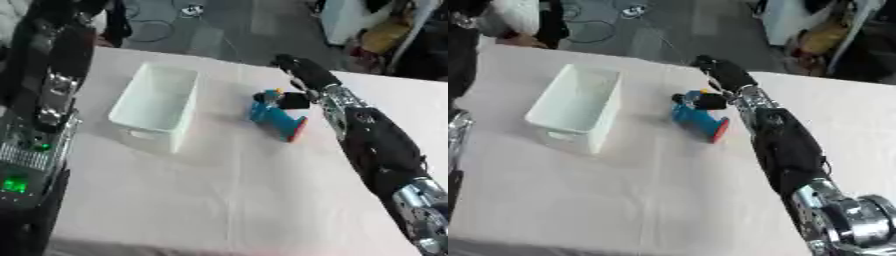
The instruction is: Pick up objects on the table and place them in the box.
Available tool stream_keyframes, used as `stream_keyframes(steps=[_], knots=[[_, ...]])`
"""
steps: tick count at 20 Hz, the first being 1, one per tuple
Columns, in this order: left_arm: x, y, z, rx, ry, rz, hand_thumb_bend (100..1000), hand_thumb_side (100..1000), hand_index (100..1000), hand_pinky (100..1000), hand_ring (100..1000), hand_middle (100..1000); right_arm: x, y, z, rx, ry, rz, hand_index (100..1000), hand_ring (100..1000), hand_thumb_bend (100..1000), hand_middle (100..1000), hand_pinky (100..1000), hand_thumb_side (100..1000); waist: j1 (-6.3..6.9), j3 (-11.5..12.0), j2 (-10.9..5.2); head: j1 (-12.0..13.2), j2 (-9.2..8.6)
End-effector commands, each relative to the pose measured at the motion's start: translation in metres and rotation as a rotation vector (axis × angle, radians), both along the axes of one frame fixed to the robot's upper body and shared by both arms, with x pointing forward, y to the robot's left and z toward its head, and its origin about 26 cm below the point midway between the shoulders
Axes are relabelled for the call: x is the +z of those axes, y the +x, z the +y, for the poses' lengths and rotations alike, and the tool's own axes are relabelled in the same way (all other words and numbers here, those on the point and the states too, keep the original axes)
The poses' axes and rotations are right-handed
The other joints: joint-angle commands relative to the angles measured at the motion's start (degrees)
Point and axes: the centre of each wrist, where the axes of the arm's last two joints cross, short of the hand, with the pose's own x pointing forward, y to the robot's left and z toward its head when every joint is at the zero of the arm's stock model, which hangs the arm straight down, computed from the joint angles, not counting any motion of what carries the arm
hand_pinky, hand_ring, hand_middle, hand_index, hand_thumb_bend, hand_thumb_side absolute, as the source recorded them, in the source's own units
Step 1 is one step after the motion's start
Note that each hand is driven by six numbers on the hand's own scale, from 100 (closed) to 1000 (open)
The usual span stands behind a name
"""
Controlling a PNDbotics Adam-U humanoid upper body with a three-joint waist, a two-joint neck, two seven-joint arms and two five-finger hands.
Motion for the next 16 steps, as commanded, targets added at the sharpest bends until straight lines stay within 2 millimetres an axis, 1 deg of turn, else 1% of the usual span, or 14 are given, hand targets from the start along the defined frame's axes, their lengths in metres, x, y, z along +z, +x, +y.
stream_keyframes(steps=[1,4,5,7,16], knots=[[0.009,-0.002,-0.003,-0.016,0.005,-0.029,371,1000,873,809,694,862,0.018,0.006,-0.007,-0.042,-0.023,-0.037,986,904,662,973,916,1000,0.37,0.1,-0.43,-0.4,-0.36],[0.009,-0.002,-0.003,-0.017,0.005,-0.029,372,1000,873,808,694,862,0.015,0.007,-0.008,-0.080,-0.038,-0.027,993,907,660,975,914,1000,0.34,0.2,-0.41,-0.4,-0.37],[0.009,-0.002,-0.003,-0.018,0.005,-0.029,372,1000,873,809,694,862,0.012,0.006,-0.008,-0.095,-0.043,-0.019,1000,911,681,983,913,1000,0.34,0.2,-0.41,-0.4,-0.35],[0.009,-0.002,-0.003,-0.019,0.005,-0.029,371,1000,873,809,695,862,0.008,0.006,-0.009,-0.128,-0.052,-0.006,1000,906,688,985,910,1000,0.34,0.2,-0.42,-0.4,-0.30],[0.009,-0.002,-0.003,-0.020,0.006,-0.028,371,1000,872,809,695,862,-0.009,0.003,-0.014,-0.235,-0.073,0.030,1000,928,685,989,921,1000,0.30,0.2,-0.51,-0.5,-0.21]])
